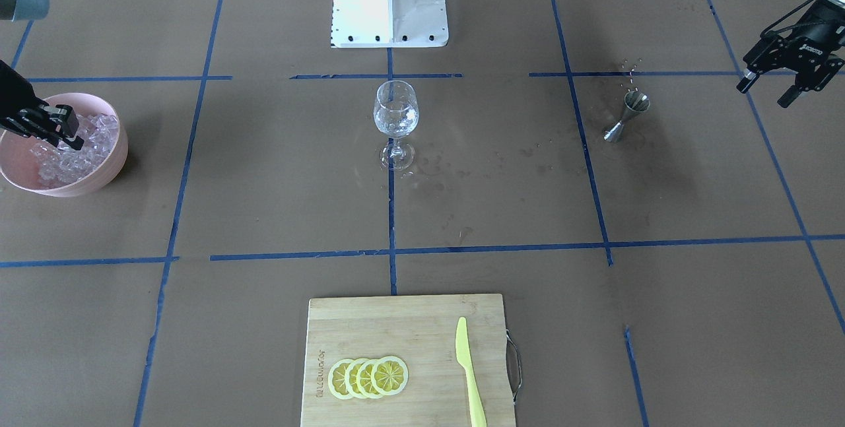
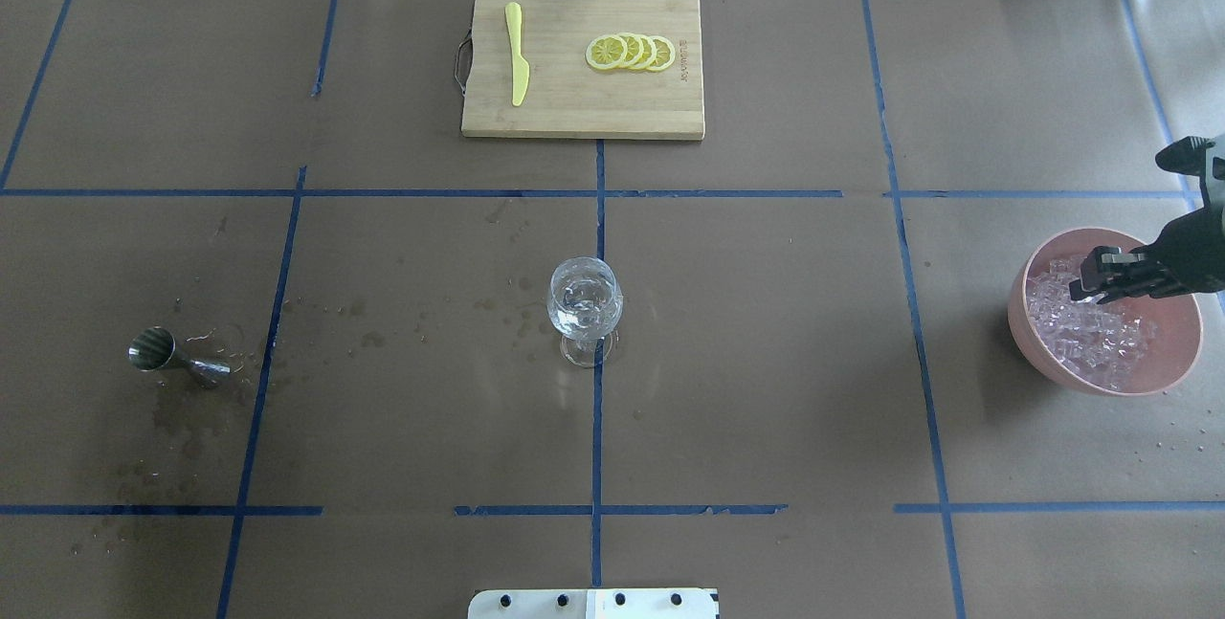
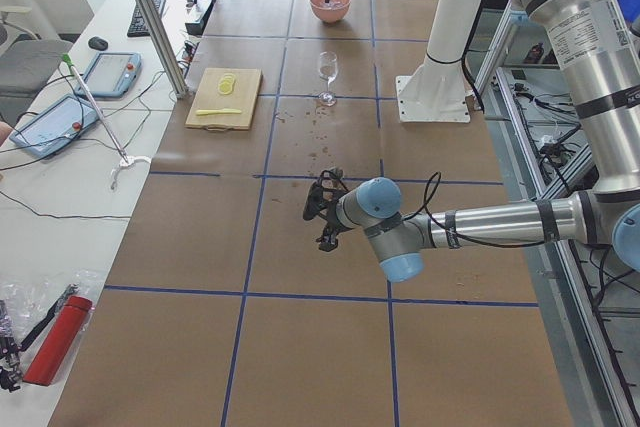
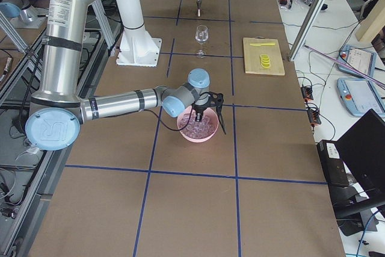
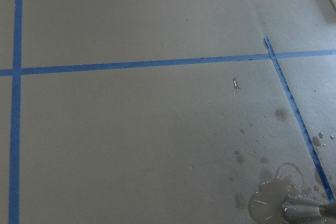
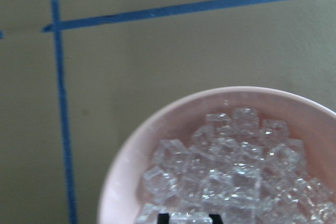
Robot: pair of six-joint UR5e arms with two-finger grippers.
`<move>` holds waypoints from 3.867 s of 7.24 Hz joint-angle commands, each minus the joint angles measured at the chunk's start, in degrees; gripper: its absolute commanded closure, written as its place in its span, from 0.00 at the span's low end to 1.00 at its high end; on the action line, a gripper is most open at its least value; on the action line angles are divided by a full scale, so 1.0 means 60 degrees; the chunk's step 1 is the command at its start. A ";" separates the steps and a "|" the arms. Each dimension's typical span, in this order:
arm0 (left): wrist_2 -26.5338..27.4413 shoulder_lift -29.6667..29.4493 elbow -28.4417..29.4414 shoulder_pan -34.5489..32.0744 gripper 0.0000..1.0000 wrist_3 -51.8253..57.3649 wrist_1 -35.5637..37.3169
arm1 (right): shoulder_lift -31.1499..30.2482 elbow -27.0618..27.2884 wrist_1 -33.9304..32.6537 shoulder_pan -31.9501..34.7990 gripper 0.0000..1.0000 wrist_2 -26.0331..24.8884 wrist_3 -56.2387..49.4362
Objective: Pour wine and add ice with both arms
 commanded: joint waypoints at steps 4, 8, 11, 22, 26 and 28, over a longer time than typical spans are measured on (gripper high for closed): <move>-0.0101 0.0101 -0.0066 -0.0502 0.00 0.0121 0.0004 | 0.4788 0.1631 -0.1728 -0.2133 1.00 -0.0612 0.6609; -0.0028 -0.0002 -0.0081 -0.0502 0.00 0.0121 -0.0011 | 0.8062 0.0433 -0.3296 -0.4426 1.00 -0.3500 0.8659; -0.0013 0.0028 -0.0110 -0.0517 0.00 0.0106 -0.0040 | 0.7950 0.0327 -0.3325 -0.4691 1.00 -0.3592 0.8662; -0.0013 0.0013 -0.0008 -0.0517 0.00 0.0324 -0.0055 | 0.7719 0.0336 -0.3354 -0.4097 0.00 -0.3362 0.8560; -0.0071 -0.0132 0.0198 -0.1625 0.00 0.4197 0.2146 | 0.4633 0.1074 -0.3355 0.0149 0.00 0.0229 0.4750; -0.0086 -0.1343 0.0168 -0.3045 0.00 0.6496 0.5027 | 0.2817 0.1016 -0.3384 0.1527 0.00 0.0435 0.1312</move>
